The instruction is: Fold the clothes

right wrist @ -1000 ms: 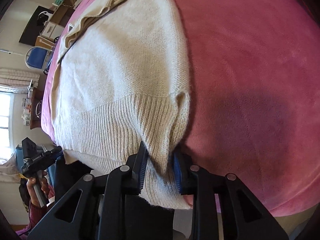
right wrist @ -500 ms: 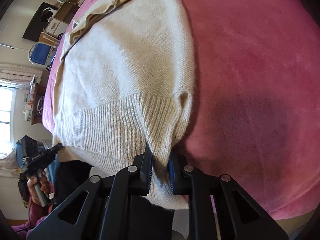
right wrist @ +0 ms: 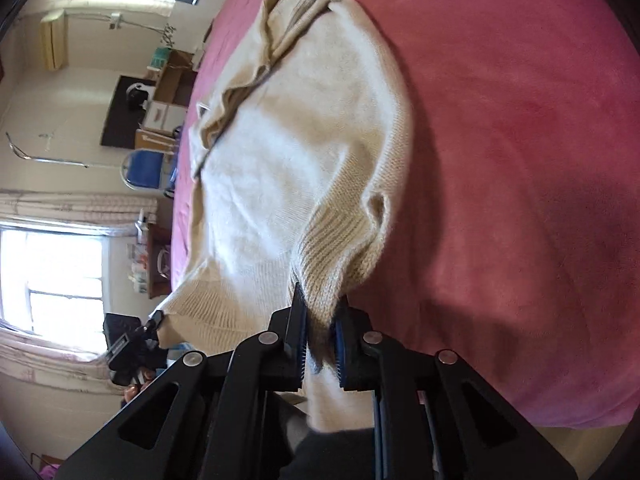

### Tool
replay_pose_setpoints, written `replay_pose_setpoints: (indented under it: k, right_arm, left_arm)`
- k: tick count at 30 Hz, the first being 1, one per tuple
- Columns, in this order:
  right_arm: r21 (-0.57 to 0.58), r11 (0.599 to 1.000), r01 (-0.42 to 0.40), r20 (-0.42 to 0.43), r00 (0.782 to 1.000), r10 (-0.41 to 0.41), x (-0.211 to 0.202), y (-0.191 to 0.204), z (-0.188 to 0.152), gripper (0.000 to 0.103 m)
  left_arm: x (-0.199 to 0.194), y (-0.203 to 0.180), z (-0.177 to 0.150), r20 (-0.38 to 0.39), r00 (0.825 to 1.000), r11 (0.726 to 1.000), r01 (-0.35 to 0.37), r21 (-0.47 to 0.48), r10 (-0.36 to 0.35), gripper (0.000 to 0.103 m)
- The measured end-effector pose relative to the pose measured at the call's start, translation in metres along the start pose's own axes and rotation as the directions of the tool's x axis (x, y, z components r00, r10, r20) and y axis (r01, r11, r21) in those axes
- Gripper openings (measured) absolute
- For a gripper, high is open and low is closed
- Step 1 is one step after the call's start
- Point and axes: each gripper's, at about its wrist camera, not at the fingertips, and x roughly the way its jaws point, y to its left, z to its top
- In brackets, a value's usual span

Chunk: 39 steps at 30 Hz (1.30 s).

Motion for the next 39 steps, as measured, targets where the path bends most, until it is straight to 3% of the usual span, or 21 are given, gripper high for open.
replay_pose_setpoints:
  k: [5,11,17,23,27,29,32,33,36,39]
  right_arm:
    - [-0.038,0.991,-0.125,0.057,0.99,0.127,-0.018,0.027,0.012,0.012]
    - [-0.101,0.976,-0.194,0.127,0.97,0.206,-0.013,0.076,0.074,0.012]
    - [-0.14,0.971,-0.193,0.165,0.962,0.216,-0.007,0.109,0.149,0.012]
    - [-0.079,0.987,-0.138,0.191,0.97,0.151,0.023,0.111,0.243,0.012]
    - [0.018,0.996,-0.086,0.165,0.983,0.082,0.069,0.096,0.301,0.015]
    - [0.045,0.999,-0.024,0.15,0.988,0.017,0.091,0.09,0.32,0.015]
    - [0.132,0.99,-0.053,0.095,0.995,0.041,0.12,0.073,0.336,0.038]
    - [0.137,0.99,-0.039,0.102,0.995,0.025,0.122,0.071,0.338,0.046]
    - [0.143,0.984,-0.108,0.121,0.988,0.091,0.115,0.071,0.339,0.062]
    - [0.129,0.972,-0.198,0.153,0.972,0.178,0.099,0.076,0.342,0.068]
  left_arm:
    - [-0.005,-0.033,0.03,0.039,0.994,0.994,0.103,0.046,-0.105,0.004]
    - [-0.01,-0.07,0.081,0.085,0.98,0.98,0.171,0.099,-0.179,0.004]
    - [0.009,-0.093,0.147,0.118,0.974,0.976,0.175,0.13,-0.191,0.004]
    - [0.062,-0.07,0.234,0.163,0.983,0.996,0.079,0.039,-0.085,0.004]
    - [0.105,-0.03,0.282,0.199,0.975,0.993,-0.082,-0.081,0.097,0.004]
    - [0.129,-0.007,0.299,0.157,0.977,0.983,-0.124,-0.139,0.145,0.004]
    - [0.161,0.036,0.311,0.029,0.994,0.953,-0.097,-0.286,0.11,0.016]
    - [0.161,0.042,0.31,0.029,0.986,0.945,-0.148,-0.291,0.163,0.016]
    - [0.155,0.04,0.309,0.031,0.991,0.966,-0.121,-0.229,0.131,0.018]
    - [0.142,0.031,0.312,0.055,0.992,0.977,-0.097,-0.188,0.11,0.021]
